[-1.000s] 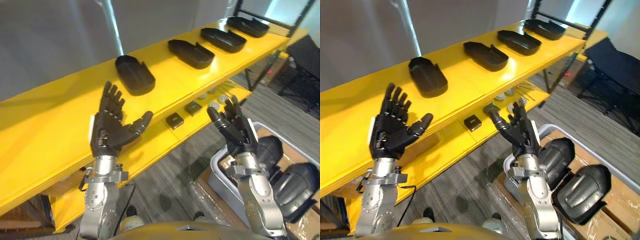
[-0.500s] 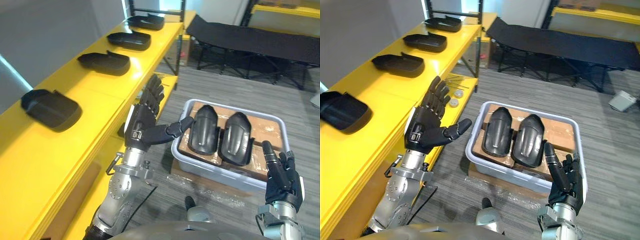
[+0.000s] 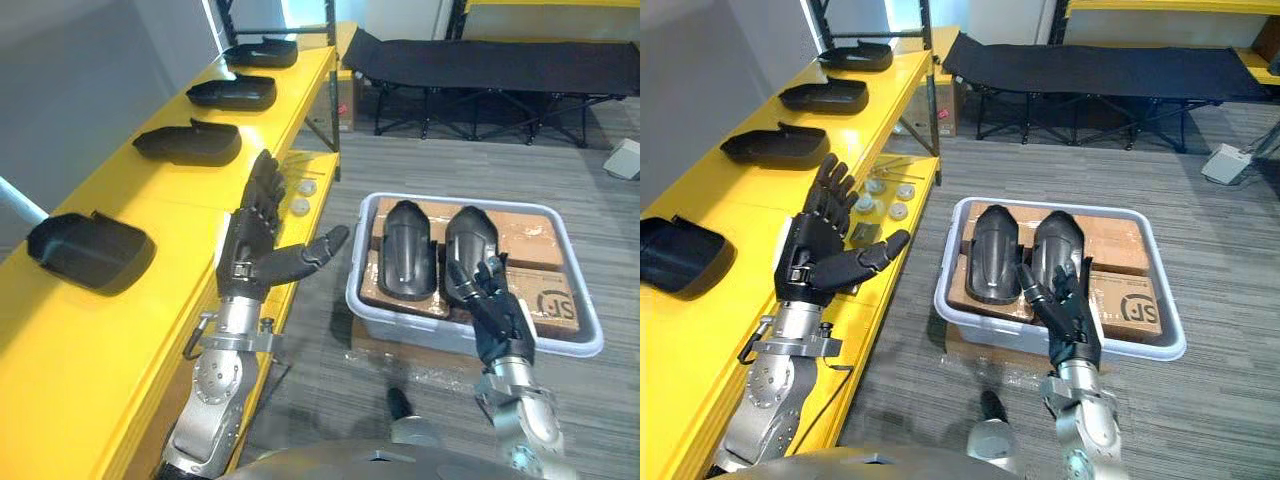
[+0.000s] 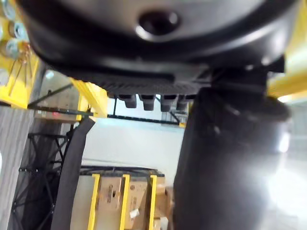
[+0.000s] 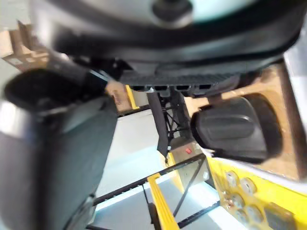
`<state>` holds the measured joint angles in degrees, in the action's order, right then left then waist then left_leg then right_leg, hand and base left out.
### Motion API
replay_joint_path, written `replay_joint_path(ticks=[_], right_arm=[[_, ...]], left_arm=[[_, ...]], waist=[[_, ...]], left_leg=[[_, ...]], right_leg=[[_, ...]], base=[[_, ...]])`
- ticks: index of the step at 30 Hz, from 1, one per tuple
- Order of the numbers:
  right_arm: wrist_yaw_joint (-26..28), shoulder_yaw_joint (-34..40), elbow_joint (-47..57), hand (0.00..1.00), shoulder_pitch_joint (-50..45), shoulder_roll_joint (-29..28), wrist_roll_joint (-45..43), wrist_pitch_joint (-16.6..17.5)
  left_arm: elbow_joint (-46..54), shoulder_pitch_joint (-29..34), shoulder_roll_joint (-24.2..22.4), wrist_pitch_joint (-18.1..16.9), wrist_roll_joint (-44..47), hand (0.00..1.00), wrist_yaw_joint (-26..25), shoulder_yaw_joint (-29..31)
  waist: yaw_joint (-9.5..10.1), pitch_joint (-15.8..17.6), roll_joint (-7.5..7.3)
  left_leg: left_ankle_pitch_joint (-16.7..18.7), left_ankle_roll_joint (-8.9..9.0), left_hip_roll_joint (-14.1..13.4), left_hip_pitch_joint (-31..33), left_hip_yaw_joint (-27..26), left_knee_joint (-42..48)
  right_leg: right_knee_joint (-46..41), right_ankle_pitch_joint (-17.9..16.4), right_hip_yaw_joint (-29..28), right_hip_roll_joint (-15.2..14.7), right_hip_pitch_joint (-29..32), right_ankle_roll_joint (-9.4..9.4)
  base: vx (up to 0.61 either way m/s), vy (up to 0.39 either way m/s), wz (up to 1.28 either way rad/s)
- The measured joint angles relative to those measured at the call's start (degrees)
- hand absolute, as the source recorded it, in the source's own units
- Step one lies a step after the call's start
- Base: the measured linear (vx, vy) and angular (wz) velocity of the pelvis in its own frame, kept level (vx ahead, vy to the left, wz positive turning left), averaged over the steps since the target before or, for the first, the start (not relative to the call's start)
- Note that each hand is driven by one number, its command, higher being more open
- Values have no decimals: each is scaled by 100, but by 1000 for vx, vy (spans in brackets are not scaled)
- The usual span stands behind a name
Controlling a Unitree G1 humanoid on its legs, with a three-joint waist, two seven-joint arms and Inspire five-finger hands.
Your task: Walk over and take three plastic housings, then place them on the shelf
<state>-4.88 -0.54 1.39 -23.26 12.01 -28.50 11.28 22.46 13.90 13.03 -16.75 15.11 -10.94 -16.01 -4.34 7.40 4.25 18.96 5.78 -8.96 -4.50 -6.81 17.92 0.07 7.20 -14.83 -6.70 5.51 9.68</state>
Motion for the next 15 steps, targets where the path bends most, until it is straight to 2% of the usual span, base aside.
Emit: replay_joint_path(ticks=[3,5,8,9,10,11,12,13,14,15], right_arm=[[-157,-134,-196,100,-192,-312,1,-1],[-146,-190,-173,100,-538,-493,2,3],[204,-184,-79,100,-936,-625,-296,245],[406,-154,-53,100,-924,-624,-529,326],[488,-159,-54,100,-849,-608,-619,364],[533,-190,-73,100,-589,-587,-615,440],[465,-270,-107,100,-375,-536,-578,472],[231,-448,-201,100,-59,-442,-437,501],[-5,-681,-311,100,205,-401,-305,518],[-124,-809,-381,100,313,-400,-257,520]], left_arm=[[-1,215,17,-94,-1,100,6,1],[-1,401,14,-106,10,100,52,-10],[-2,564,10,-169,42,100,38,-51],[-3,575,15,-184,17,100,-44,-47],[-3,561,17,-185,18,100,-86,-26],[-21,489,-35,-185,46,100,-87,118],[-94,377,-38,-179,86,100,-126,164],[-190,265,-47,-164,185,100,-216,220],[-273,190,-88,-147,310,100,-266,284],[-297,190,-110,-147,394,100,-276,313]], waist=[[94,118,-131],[87,199,-213],[82,340,-411],[82,418,-466],[104,438,-451],[136,486,-333],[156,481,-340],[169,497,-311],[248,523,-237],[296,510,-206]], left_leg=[[-12,16,72,31,59,35],[0,33,71,0,74,107],[145,19,73,-139,-191,296],[166,-64,66,-150,-296,418],[153,-90,23,-127,-363,441],[127,-125,-169,-1,-578,481],[72,-141,-200,83,-658,513],[4,-142,-283,122,-672,566],[-29,-85,-456,133,-703,620],[-51,-43,-561,153,-724,633]], right_leg=[[-124,-10,23,-50,60,-14],[-355,-10,39,-5,153,-14],[-524,90,264,20,209,-14],[-501,397,527,67,262,-145],[-324,729,646,122,288,-217],[-456,848,959,124,435,-355],[-1379,115,1208,22,687,-700],[-2343,-514,1409,-175,825,-739],[-2814,-696,1554,-379,752,-802],[-2944,-716,1629,-514,713,-831]], base=[[-31,90,11],[2,17,-16],[-73,5,-57],[-165,-2,-70],[-275,-1,-99],[-297,3,-81],[-301,-6,-64],[-185,-25,-38],[-140,-66,-31],[-112,-130,-41]])
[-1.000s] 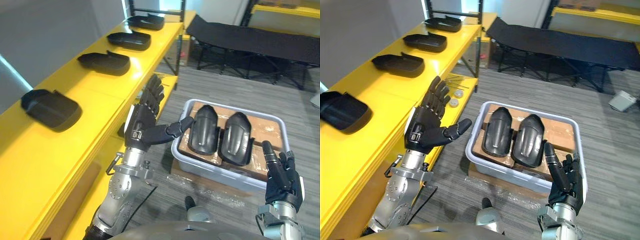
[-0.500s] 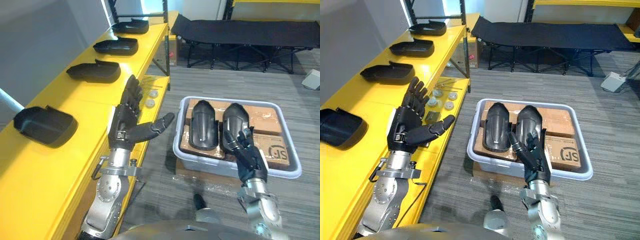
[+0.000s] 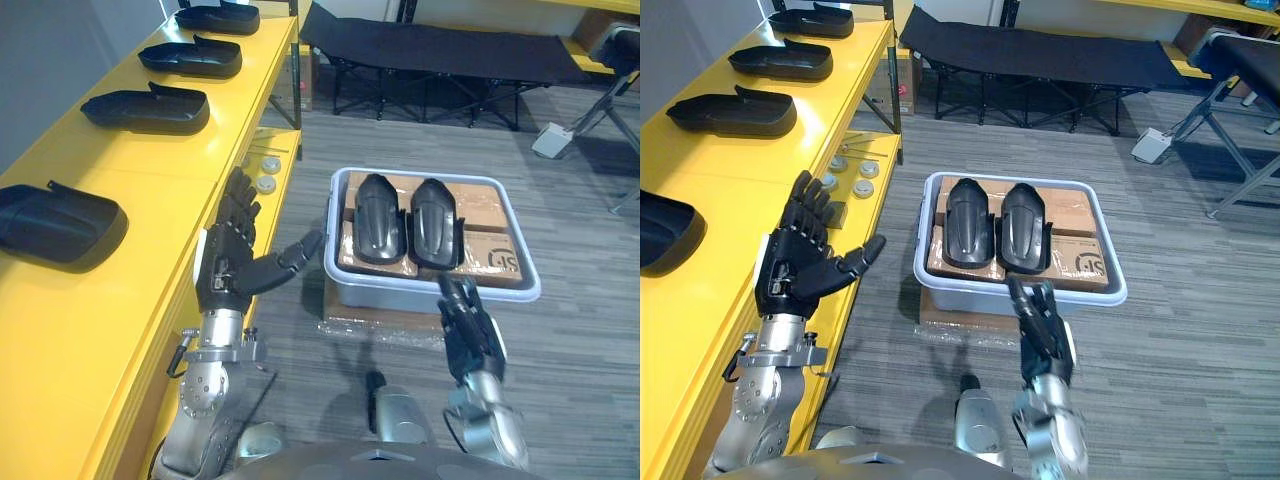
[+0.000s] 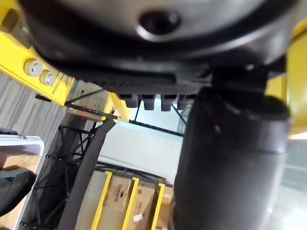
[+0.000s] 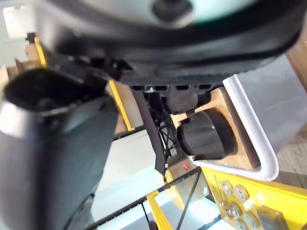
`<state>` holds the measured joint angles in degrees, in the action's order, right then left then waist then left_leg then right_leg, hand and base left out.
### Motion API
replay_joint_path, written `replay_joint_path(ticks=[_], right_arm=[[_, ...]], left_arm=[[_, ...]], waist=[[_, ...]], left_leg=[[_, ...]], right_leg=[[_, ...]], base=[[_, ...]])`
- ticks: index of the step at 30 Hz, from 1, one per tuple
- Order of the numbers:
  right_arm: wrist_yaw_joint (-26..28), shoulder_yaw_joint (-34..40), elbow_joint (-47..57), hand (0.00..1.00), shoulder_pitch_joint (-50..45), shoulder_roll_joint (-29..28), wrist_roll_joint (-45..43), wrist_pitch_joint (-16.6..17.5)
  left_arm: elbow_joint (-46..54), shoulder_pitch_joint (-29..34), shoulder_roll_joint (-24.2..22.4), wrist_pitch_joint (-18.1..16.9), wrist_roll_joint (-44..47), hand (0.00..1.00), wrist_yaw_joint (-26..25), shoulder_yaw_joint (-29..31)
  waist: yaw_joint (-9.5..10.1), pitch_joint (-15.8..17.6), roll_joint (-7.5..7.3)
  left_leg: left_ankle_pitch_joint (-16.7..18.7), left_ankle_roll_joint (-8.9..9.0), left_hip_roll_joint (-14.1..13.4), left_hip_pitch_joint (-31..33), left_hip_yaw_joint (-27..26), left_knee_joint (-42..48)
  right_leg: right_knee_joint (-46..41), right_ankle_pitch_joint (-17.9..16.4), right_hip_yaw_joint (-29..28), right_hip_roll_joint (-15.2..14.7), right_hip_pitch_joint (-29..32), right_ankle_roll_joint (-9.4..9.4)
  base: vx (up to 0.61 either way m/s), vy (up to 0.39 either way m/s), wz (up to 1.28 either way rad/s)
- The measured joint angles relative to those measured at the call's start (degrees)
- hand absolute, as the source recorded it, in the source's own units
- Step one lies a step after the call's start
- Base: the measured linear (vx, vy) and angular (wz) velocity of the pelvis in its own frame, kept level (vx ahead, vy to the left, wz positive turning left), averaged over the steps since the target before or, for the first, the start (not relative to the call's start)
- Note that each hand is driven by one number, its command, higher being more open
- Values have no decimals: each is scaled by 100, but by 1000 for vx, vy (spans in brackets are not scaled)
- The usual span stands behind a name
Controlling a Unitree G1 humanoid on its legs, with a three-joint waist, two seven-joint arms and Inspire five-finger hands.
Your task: Walk over and take three plastic housings, then place them on the shelf
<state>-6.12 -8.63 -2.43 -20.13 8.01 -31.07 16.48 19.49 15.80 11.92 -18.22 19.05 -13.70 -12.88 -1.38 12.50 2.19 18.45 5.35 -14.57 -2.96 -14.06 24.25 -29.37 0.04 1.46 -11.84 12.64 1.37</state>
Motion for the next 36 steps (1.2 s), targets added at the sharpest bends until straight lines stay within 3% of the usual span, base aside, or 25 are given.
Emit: replay_joint_path(ticks=[2,4,5,6,7,8,9,10,11,12,13,14,15,16,18,19,22,25,28,31,33,36], right_arm=[[-204,-285,-137,100,252,-82,153,-2],[-243,-291,-157,100,196,-228,185,-3],[-318,-288,-159,100,76,-235,366,-7],[-365,-270,-156,100,-39,-228,571,-30],[-382,-228,-156,100,-111,-206,689,-56],[-417,-100,-146,100,-157,-116,868,-128],[-431,157,-147,100,-112,97,951,-212],[-438,284,-156,100,-121,168,956,-269],[-434,521,-173,100,-201,289,1028,-356],[-425,708,-163,100,-335,384,1225,-350],[-436,779,-160,100,-376,448,1321,-350],[-464,915,-152,100,-419,611,1518,-348],[-478,940,-130,100,-411,680,1520,-342],[-509,927,-107,100,-324,812,1519,-305],[-537,888,-111,100,-167,837,1517,-304],[-570,874,-114,100,-119,815,1518,-303],[-664,832,-453,100,401,787,1508,-306],[-831,844,-1174,100,1038,783,1471,-359],[-989,893,-1877,100,1735,788,1384,-513],[-1186,1089,-2846,100,2892,876,1207,-630],[-1300,1269,-3541,100,3910,1283,791,-796],[-1341,1277,-3913,100,4760,1902,767,-863]], left_arm=[[-13,19,-5,-10,377,100,100,186],[-63,92,19,-44,413,100,315,261],[-64,133,29,-62,531,100,516,225],[-67,163,53,-89,551,100,637,150],[-70,163,44,-91,551,100,638,78],[-99,128,9,-90,540,100,600,-87],[-282,-54,-195,-10,531,100,455,-377],[-354,-129,-269,35,532,100,417,-541],[-394,-208,-385,108,538,100,373,-786],[-399,-248,-443,108,540,100,397,-952],[-412,-268,-457,108,532,100,423,-999],[-446,-287,-460,105,504,100,504,-1097],[-449,-270,-460,103,496,100,528,-1122],[-446,-186,-458,34,496,100,577,-1130],[-438,5,-428,-93,510,100,668,-1052],[-440,69,-399,-108,509,100,680,-1021],[-476,303,-325,-89,644,100,848,-765],[-528,308,-277,-1,755,100,1126,-628],[-421,267,-201,226,733,100,1325,-639],[-320,123,-80,465,719,100,1252,-631],[-341,-58,-10,587,241,100,1034,-527],[-435,-73,0,589,-239,100,795,-317]], waist=[[165,-13,23],[187,-24,-11],[148,-56,-66],[86,-137,-201],[81,-169,-240],[21,-208,-281],[-232,-130,38],[-350,-137,80],[-476,-103,94],[-566,-60,59],[-569,-38,40],[-554,-38,52],[-534,-45,63],[-433,-73,142],[-245,-142,262],[-197,-160,267],[-31,-208,299],[130,-212,304],[298,-158,180],[418,-40,13],[600,189,-116],[785,540,-111]], left_leg=[[-81,165,-323,80,-62,6],[-204,486,-567,89,-89,7],[-285,691,-719,84,-112,-15],[-412,914,-794,74,-112,-136],[-493,919,-826,70,-125,-200],[-728,903,-935,91,-102,-365],[-1108,824,-1177,354,108,-399],[-1395,703,-1194,492,189,-401],[-2034,228,-1211,661,197,-387],[-2519,-104,-1276,765,73,-323],[-2521,-67,-1272,767,8,-268],[-2260,122,-1048,755,-130,-52],[-2074,161,-883,752,-132,36],[-1553,150,-448,760,-75,204],[-936,5,14,769,-17,176],[-838,-30,90,738,-8,61],[-825,65,316,411,164,-789],[-886,89,406,403,152,-854],[-888,74,540,399,199,-828],[-902,-9,628,852,331,-619],[-997,-100,710,1311,521,-516],[-1123,-150,805,1599,644,-504]], right_leg=[[-201,12,122,-494,-42,6],[-193,81,213,-798,-186,116],[-21,193,332,-893,-343,325],[279,114,576,-897,-504,791],[364,-254,745,-878,-559,1096],[451,-925,957,-759,-528,1216],[235,-1030,1118,-521,-359,1035],[197,-1092,1176,-485,-301,936],[190,-1157,1261,-438,-285,791],[294,-1202,1386,-394,-408,628],[327,-1210,1393,-407,-452,568],[422,-1230,1389,-381,-581,459],[468,-1231,1376,-366,-624,421],[652,-1191,1312,-254,-719,345],[867,-1116,1237,-1,-812,266],[878,-1110,1236,29,-815,265],[940,-995,1218,97,-725,335],[1349,-665,1227,96,-898,424],[1874,-329,1308,26,-1193,530],[2349,58,1437,-19,-1154,564],[2756,403,1631,-18,-1042,552],[2966,609,1755,-55,-951,554]], base=[[-98,-221,-40],[-33,-367,-25],[7,-590,-19],[35,-551,-26],[74,-597,-46],[59,-605,-26],[36,-582,-4],[12,-549,29],[20,-514,22],[34,-501,11],[27,-397,-1],[14,-284,-11],[5,-270,-31],[-1,-188,-36],[19,-95,-38],[26,-62,-16],[7,3,-4],[-22,83,-1],[-41,117,9],[-121,105,22],[-144,59,34],[-128,45,29]])
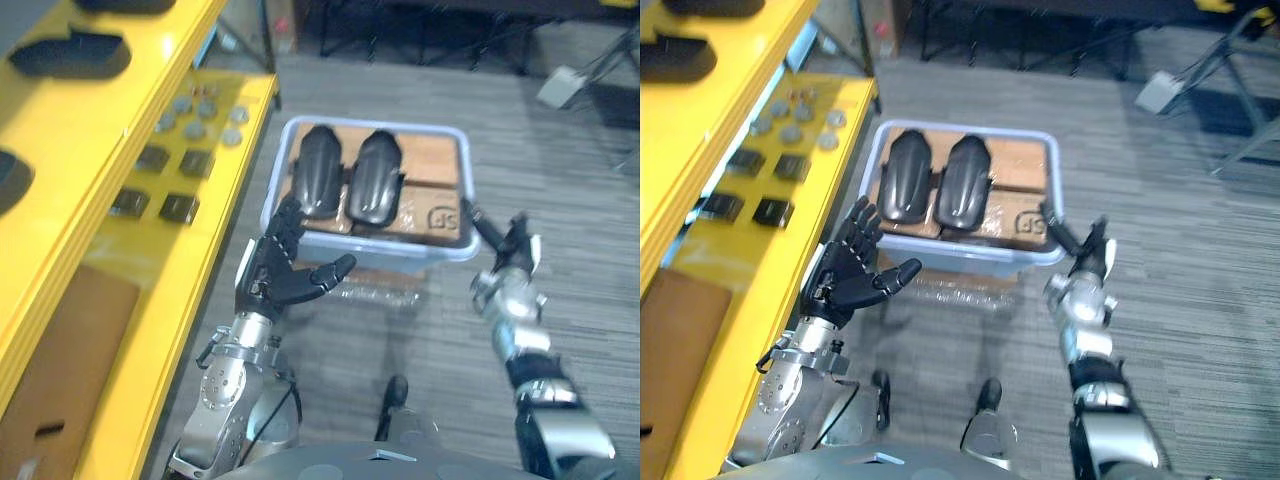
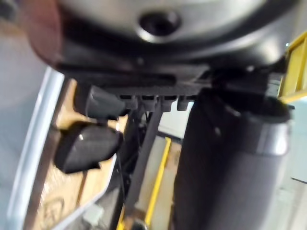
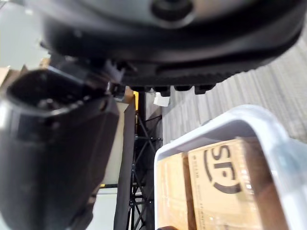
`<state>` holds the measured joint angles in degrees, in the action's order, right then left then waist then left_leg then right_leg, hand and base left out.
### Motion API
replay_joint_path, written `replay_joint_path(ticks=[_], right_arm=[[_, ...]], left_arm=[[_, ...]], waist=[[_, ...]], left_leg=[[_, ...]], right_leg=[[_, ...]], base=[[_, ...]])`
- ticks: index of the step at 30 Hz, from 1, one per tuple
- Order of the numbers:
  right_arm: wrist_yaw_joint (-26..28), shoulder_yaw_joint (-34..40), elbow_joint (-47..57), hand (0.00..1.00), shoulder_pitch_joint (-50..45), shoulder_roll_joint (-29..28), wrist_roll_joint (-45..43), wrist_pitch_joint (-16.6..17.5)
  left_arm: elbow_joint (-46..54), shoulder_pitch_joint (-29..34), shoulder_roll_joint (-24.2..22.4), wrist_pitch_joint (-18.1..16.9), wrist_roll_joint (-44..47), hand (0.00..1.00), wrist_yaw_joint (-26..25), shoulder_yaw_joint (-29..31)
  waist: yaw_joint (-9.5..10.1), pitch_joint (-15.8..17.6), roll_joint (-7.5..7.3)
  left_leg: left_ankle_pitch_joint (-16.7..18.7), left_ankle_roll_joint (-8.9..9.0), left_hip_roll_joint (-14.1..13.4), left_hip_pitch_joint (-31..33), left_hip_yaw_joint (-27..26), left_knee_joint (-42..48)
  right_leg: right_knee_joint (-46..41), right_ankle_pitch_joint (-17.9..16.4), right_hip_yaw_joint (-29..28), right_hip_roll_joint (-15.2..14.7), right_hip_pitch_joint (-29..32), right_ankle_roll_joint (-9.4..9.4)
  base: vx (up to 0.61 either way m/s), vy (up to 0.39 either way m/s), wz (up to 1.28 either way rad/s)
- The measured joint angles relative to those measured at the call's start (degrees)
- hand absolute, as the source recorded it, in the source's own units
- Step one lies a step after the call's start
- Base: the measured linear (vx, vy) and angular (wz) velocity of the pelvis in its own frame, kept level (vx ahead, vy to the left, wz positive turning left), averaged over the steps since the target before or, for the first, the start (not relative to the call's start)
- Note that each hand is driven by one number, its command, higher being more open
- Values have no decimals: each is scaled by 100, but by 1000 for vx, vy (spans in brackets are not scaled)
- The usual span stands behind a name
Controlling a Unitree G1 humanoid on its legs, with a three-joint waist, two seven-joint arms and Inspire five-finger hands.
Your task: Walk over and take three plastic housings, then place them on the shelf
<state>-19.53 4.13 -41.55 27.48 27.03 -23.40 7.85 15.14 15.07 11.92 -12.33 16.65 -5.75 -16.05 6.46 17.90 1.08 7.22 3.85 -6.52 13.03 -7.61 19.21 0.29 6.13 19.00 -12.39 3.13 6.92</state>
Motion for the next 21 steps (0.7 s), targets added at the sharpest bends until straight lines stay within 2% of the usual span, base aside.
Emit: replay_joint_path(ticks=[2,6,8,12,14,18,21], right_arm=[[-32,-137,-367,100,760,486,2,-5],[-208,-577,-981,100,1755,938,41,-14],[-225,-829,-1496,100,2391,1256,81,-220],[-230,-1047,-2119,100,3166,1509,290,-477],[-228,-1242,-2422,100,3492,1619,451,-736],[-212,-1388,-2889,100,3858,1865,609,-1227],[-164,-1530,-3065,100,4139,2055,772,-1526]], left_arm=[[-479,3,-2,-15,-359,100,-397,142],[-1366,20,0,-130,-617,100,-810,285],[-1657,12,-10,-279,-619,100,-889,188],[-1847,-46,-73,-636,-615,100,-912,-85],[-2012,-189,-127,-757,-609,100,-903,-242],[-2272,-303,-327,-885,-556,100,-913,-518],[-2552,-342,-388,-899,-556,100,-945,-668]], waist=[[141,224,76],[271,473,102],[413,595,151],[480,719,300],[565,801,401],[615,957,656],[655,1034,790]], left_leg=[[-131,-23,61,191,105,-6],[-246,-29,99,407,259,-36],[-280,-46,133,518,318,-38],[-361,-95,225,767,473,-41],[-399,-121,280,871,505,-47],[-490,-161,377,1083,637,-57],[-533,-188,412,1191,620,-68]], right_leg=[[61,95,124,-24,99,1],[82,137,287,-22,214,-16],[79,175,358,-41,284,-20],[64,246,542,-97,426,-38],[62,255,607,-146,499,-37],[-51,260,763,-221,663,-29],[-118,260,770,-278,812,-29]], base=[[-83,27,28],[-31,-9,22],[-19,8,16],[-40,28,23],[-62,40,12],[-53,39,19],[-50,48,4]])
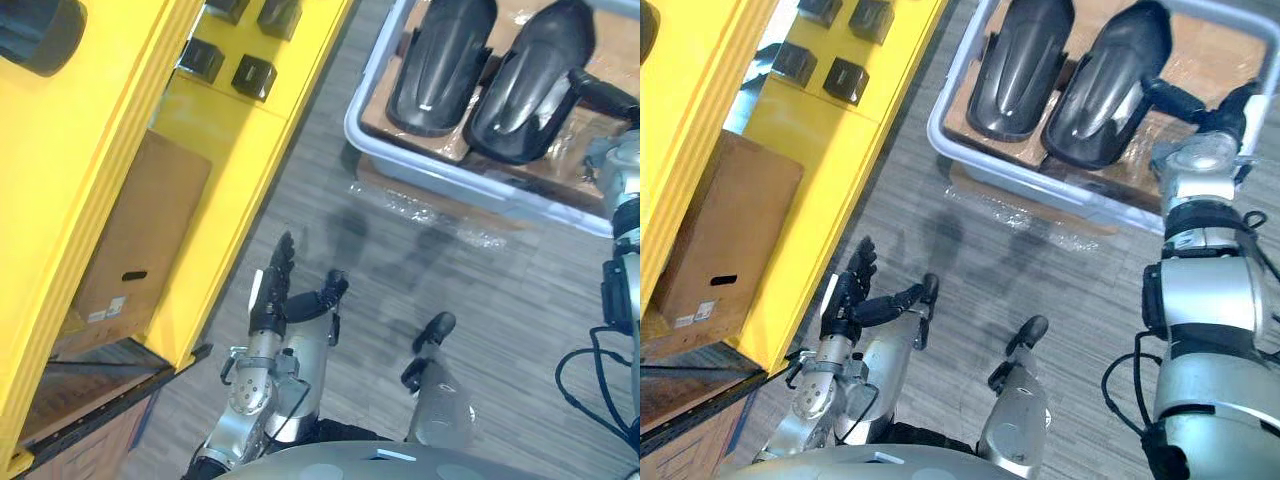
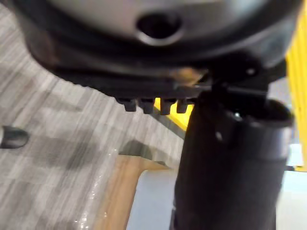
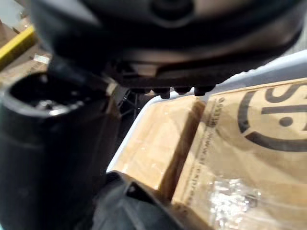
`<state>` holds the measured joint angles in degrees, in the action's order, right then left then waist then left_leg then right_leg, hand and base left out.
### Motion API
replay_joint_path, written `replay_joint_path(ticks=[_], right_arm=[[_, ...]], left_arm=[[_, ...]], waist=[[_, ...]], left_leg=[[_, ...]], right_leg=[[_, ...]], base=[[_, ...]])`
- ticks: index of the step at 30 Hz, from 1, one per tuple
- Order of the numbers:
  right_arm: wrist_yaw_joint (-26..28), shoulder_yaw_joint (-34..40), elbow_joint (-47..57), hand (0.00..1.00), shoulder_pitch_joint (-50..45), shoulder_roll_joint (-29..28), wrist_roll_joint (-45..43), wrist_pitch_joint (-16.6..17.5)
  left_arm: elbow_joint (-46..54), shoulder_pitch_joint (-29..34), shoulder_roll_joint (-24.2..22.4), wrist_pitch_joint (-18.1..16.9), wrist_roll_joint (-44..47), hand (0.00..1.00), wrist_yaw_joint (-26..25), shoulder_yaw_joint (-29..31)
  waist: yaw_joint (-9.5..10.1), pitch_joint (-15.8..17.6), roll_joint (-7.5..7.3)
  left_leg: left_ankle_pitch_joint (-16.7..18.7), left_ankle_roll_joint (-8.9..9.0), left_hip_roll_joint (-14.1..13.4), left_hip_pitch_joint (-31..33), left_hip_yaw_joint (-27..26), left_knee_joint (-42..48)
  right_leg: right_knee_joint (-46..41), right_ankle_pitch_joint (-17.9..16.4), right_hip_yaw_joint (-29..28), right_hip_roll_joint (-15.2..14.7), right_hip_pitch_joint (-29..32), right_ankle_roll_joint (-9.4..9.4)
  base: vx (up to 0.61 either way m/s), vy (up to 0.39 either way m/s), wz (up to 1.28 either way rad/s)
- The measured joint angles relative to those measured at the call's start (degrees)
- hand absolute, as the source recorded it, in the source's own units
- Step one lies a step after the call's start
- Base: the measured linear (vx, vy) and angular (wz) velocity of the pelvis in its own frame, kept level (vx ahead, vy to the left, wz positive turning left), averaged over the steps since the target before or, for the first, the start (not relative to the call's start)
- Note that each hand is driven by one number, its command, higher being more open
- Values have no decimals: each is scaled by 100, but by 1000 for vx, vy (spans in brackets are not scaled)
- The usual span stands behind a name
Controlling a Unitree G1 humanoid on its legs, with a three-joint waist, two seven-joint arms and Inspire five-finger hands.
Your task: Walk over and take three plastic housings, then place them on the shelf
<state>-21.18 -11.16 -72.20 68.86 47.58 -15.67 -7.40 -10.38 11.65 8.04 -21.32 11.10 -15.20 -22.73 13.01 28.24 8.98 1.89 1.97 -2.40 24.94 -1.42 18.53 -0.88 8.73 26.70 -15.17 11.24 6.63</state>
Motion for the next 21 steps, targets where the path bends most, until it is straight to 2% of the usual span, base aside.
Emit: replay_joint_path(ticks=[6,7,12,14,21], right_arm=[[261,-319,-153,100,351,463,300,-495],[308,-373,-154,0,360,509,418,-529],[316,-534,-173,0,380,714,726,-831],[543,-596,-185,0,380,1000,920,-1007],[809,-930,-371,0,399,1384,1787,-1099]], left_arm=[[-271,-10,-101,-137,194,100,-91,-205],[-275,-13,-130,-138,251,100,-90,-221],[-276,-12,-142,-169,282,100,-95,-225],[-276,-14,-136,-236,297,100,-111,-213],[-226,-12,-127,-304,684,100,-61,-192]], waist=[[116,61,171],[115,71,203],[166,68,209],[198,66,211],[234,63,216]], left_leg=[[-183,13,39,175,60,-205],[-218,22,41,229,97,-227],[-268,20,74,293,144,-287],[-283,25,90,378,193,-304],[-367,44,111,352,253,-411]], right_leg=[[-8,0,95,-27,221,0],[-9,-1,132,-22,263,-1],[-13,-2,177,-35,323,-3],[-18,-4,243,-39,378,-7],[-22,-26,315,-44,364,-39]], base=[[-44,15,6],[-59,-7,13],[-44,3,7],[-52,14,12],[-22,2,4]])
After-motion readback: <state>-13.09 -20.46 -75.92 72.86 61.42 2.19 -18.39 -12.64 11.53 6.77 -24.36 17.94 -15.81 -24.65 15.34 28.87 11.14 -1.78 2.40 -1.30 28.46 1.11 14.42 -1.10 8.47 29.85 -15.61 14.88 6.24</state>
